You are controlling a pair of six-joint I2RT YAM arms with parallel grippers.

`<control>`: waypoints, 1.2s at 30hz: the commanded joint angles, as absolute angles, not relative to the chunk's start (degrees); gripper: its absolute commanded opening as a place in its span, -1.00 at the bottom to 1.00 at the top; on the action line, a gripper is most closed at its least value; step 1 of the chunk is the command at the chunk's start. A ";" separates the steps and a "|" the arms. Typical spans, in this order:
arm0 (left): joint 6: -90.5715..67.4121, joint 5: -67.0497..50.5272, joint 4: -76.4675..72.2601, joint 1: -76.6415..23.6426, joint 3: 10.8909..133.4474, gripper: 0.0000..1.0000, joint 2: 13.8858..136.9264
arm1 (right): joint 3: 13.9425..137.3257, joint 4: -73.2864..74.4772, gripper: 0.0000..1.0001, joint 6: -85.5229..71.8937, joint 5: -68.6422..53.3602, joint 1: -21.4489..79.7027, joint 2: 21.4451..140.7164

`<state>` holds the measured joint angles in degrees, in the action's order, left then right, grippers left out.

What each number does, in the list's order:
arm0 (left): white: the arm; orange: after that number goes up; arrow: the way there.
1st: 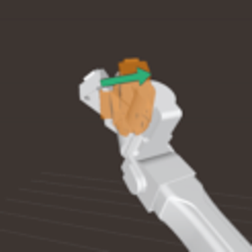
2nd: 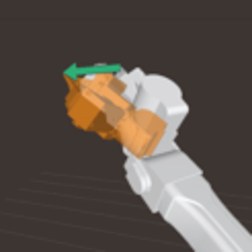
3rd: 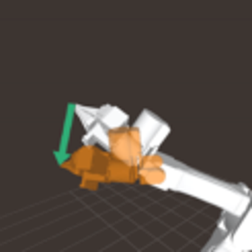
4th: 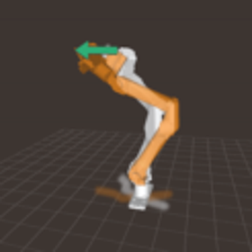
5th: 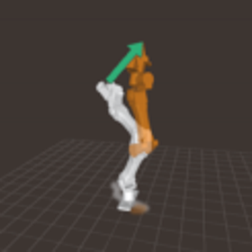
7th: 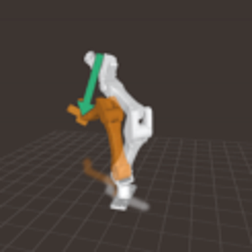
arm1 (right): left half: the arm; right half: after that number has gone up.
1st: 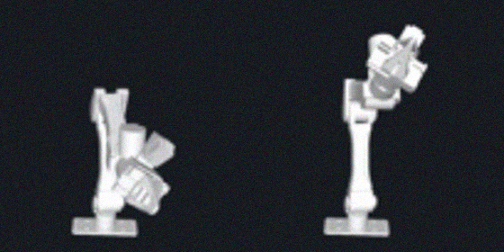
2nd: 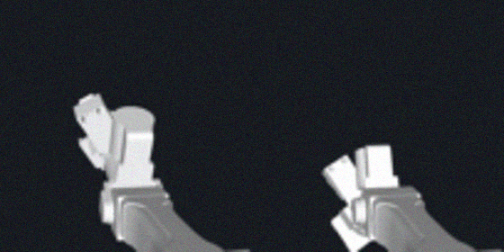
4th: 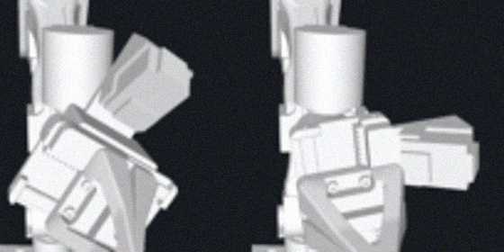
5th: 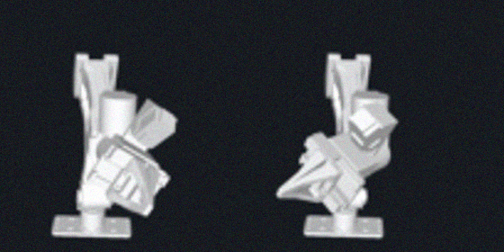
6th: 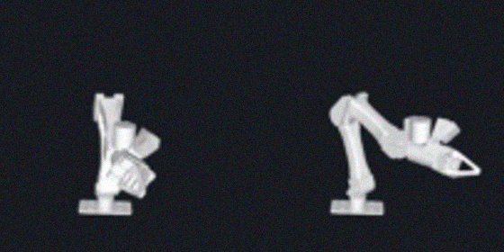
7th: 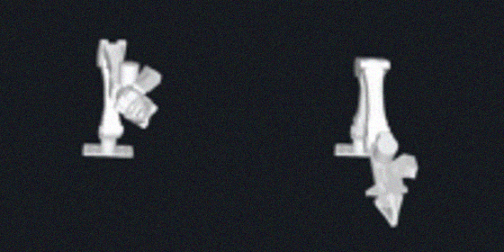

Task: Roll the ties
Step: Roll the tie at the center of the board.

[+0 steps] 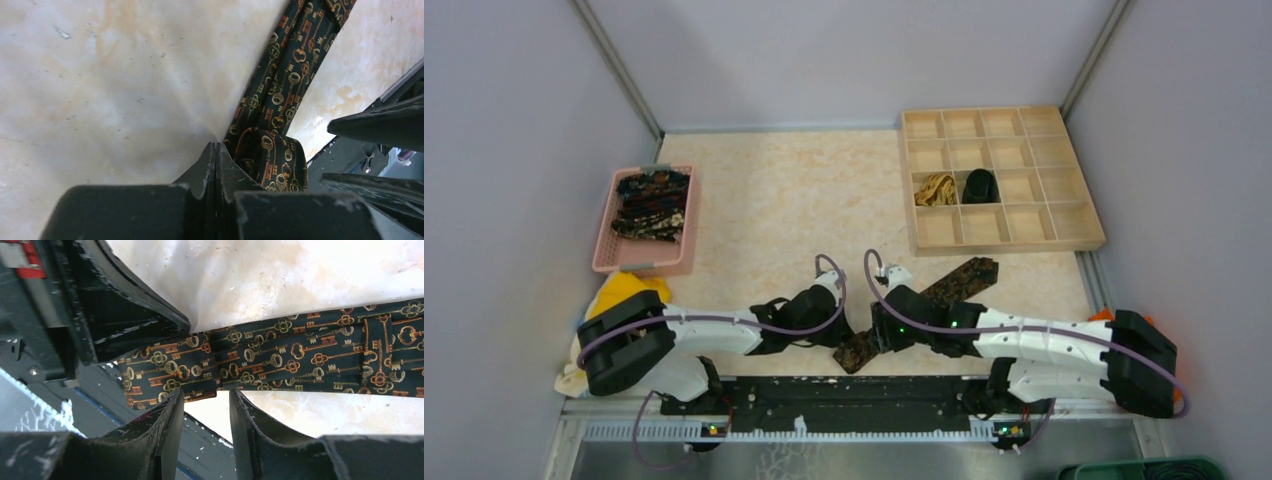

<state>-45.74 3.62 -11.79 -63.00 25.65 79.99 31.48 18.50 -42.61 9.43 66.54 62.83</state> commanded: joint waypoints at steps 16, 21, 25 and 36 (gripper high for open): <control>-45.15 7.80 -3.12 -64.34 30.64 -1.00 84.59 | 28.44 13.42 -1.00 -48.67 10.69 78.84 68.71; -46.03 9.48 -1.55 -64.34 30.50 -1.00 85.75 | 29.74 10.59 -1.00 -48.18 14.22 78.84 76.19; -46.94 12.27 1.64 -64.35 31.07 -1.00 86.84 | 31.73 9.54 -1.00 -46.97 16.02 78.84 80.86; -44.39 19.62 5.88 -60.25 34.27 -1.00 90.62 | 38.04 10.41 -1.00 -44.90 19.53 78.79 91.02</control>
<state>-47.03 15.75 -4.75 -60.97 34.44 86.30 37.80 5.41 -49.17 19.09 78.22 86.37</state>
